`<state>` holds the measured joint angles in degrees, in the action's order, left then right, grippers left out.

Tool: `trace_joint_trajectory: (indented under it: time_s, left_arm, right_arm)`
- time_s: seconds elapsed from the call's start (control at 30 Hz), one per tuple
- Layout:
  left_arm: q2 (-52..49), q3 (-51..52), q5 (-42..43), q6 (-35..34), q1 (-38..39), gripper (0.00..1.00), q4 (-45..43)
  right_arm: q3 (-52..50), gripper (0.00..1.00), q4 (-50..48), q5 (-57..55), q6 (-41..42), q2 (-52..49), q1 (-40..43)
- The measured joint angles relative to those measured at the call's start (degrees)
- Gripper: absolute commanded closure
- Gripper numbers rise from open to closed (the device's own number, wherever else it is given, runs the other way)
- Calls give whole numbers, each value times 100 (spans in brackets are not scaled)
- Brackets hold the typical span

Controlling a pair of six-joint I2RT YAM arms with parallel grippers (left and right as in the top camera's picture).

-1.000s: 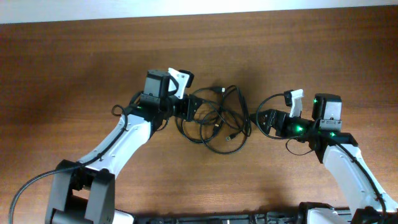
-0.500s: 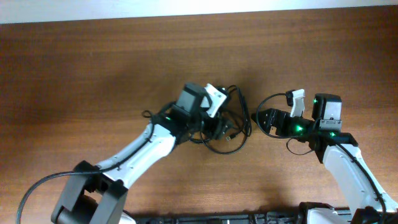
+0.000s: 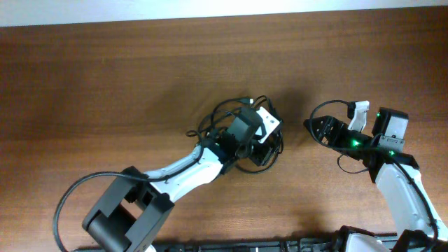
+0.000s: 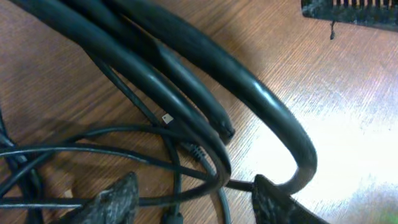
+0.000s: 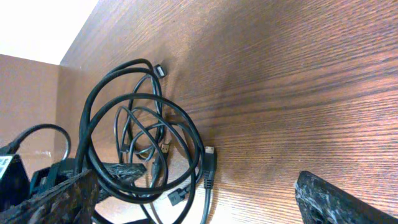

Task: Untangle cables

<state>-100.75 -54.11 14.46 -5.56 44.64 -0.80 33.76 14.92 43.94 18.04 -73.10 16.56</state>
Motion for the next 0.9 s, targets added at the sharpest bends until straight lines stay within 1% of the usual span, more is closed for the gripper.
trace_joint_trajectory:
  time_s: [0.1, 0.17, 0.27, 0.3, 0.33, 0.53, 0.67, 0.9]
  left_arm:
    - [-4, 0, -24, -92, 4, 75, -120]
    - [-9, 0, -24, -136, 4, 77, -160]
    - [-70, 0, -33, -155, 4, 87, -291]
    - [-87, 0, -35, -151, 4, 92, -306]
    - [-229, 0, -37, -175, 4, 100, -356]
    - [-415, 0, -39, -199, 2, 100, -498]
    - [-363, 0, -35, -199, -37, 100, -306]
    - [337, 0, -35, -201, -459, 100, -166]
  right_arm:
    - [0, 1, 0, 0, 4, 0, 0]
    - [0, 1, 0, 0, 4, 0, 0]
    - [0, 1, 0, 0, 20, 0, 0]
    - [0, 1, 0, 0, 17, 0, 0]
    - [0, 2, -2, 0, 17, 0, 0]
    - [-2, 1, 0, 0, 20, 0, 0]
    - [0, 1, -2, 0, 20, 0, 0]
    - [0, 1, 0, 0, 17, 0, 0]
